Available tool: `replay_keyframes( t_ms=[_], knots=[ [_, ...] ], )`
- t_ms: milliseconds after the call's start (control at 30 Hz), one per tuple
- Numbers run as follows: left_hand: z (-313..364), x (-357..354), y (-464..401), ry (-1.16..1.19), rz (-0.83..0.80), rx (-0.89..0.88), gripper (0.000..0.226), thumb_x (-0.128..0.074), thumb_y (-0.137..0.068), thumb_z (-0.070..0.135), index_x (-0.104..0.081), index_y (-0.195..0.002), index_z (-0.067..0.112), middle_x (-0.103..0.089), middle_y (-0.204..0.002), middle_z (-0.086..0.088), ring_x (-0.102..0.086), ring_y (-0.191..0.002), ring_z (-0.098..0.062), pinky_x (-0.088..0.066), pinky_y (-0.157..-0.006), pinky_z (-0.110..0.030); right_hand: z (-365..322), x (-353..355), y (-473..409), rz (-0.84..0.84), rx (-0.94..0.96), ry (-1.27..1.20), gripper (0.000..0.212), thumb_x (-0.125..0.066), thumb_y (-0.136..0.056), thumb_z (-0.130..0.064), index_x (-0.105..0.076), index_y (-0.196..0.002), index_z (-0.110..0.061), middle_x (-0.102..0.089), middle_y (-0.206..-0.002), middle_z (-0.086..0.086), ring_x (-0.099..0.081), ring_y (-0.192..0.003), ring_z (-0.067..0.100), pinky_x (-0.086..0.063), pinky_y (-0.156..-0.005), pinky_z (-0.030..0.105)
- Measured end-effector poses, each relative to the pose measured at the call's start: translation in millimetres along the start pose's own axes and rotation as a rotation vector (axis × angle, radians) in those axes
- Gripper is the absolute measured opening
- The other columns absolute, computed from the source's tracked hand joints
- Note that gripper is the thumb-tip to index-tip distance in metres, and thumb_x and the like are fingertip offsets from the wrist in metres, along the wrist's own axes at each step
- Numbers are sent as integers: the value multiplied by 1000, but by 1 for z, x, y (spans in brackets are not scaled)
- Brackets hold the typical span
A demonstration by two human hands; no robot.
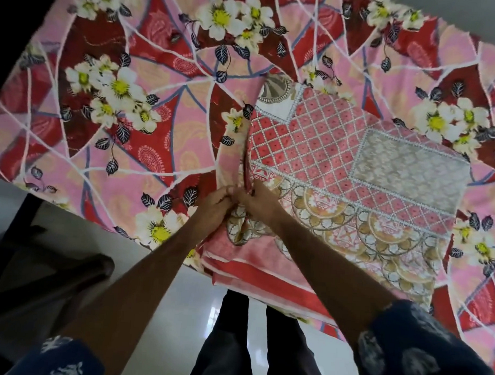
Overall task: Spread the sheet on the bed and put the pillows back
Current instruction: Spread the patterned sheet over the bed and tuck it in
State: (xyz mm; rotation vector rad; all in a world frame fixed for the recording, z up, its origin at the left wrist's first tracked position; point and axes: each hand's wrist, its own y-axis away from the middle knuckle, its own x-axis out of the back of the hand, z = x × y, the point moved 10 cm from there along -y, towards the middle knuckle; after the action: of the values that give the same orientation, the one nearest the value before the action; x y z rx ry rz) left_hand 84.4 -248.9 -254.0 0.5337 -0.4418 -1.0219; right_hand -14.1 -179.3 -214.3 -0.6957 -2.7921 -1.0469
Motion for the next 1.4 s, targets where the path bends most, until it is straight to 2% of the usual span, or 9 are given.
replay_keyframes(
  t_ms=[233, 467, 567, 633, 733, 933, 1100, 1200, 1400],
  knots=[
    [4, 5, -6, -198, 37, -56, 18, -69, -93, 16, -69, -111, 14, -69, -101, 11, -65, -90, -3, -49, -78, -22, 67, 19, -12, 197, -305, -220, 23, -64, -98, -17, -64, -84, 2, -57, -71, 16, -59, -66, 29, -59, -65, 56],
    [-3, 19, -7, -266, 145, -13, 41, -66, -92, 10, -40, -124, 16, -50, -97, 1, -57, -83, -22, -47, -71, -34, 83, 58, 16, 224, -251, -547, 18, -59, -101, -13, -66, -86, -4, -60, -62, 1, -57, -49, 12, -52, -50, 26],
    [-7, 11, -10, -104, 121, 36, 65, -70, -94, 22, -29, -144, 20, -41, -127, 0, -52, -117, -22, -51, -88, -34, 89, 72, 21, 157, -213, -656, 20, -60, -101, -15, -66, -86, -3, -60, -54, -1, -56, -41, 10, -48, -41, 22],
    [-6, 0, -8, -70, 105, 77, 74, -67, -96, 35, -22, -153, 20, -34, -136, 6, -43, -124, -14, -48, -87, -26, 91, 68, 19, 84, -227, -714, 21, -61, -100, -18, -69, -96, 1, -70, -74, 6, -68, -60, 16, -59, -55, 29],
    [-11, -9, -8, -80, 97, 134, 69, -61, -96, 48, -29, -151, 21, -42, -135, 11, -51, -113, -6, -43, -84, -24, 92, 50, 17, 6, -252, -722, 24, -59, -101, -15, -67, -108, 6, -67, -83, 9, -66, -70, 18, -60, -63, 30],
    [-9, -12, -3, -101, 25, 69, 54, -72, -92, 32, -47, -138, 18, -63, -122, 8, -63, -113, -12, -48, -83, -24, 95, 50, 6, 213, -241, -441, 22, -56, -103, -13, -68, -84, -12, -65, -72, 3, -59, -61, 17, -46, -53, 26],
    [-5, -27, -2, -6, -48, 78, 45, -63, -93, 55, -53, -119, 19, -59, -86, 22, -57, -73, 6, -44, -72, -18, 85, 43, 13, 92, -191, -325, 26, -71, -93, -22, -64, -114, -8, -72, -101, 8, -68, -84, 21, -55, -68, 32],
    [-1, -34, -2, -39, -55, 59, 49, -68, -95, 38, -48, -137, 25, -62, -120, 16, -61, -105, 6, -51, -80, -11, 70, 29, 20, -20, -117, -189, 30, -67, -86, -20, -58, -113, -10, -68, -93, 0, -68, -75, 7, -54, -64, 24],
    [4, -26, -1, -84, 8, 37, 43, -68, -95, 34, -51, -134, 26, -63, -115, 19, -61, -104, 6, -48, -73, -8, 64, 19, 24, -32, -131, -213, 15, -52, -104, -23, -62, -97, -15, -67, -89, 0, -64, -77, 13, -52, -67, 24]
  ],
)
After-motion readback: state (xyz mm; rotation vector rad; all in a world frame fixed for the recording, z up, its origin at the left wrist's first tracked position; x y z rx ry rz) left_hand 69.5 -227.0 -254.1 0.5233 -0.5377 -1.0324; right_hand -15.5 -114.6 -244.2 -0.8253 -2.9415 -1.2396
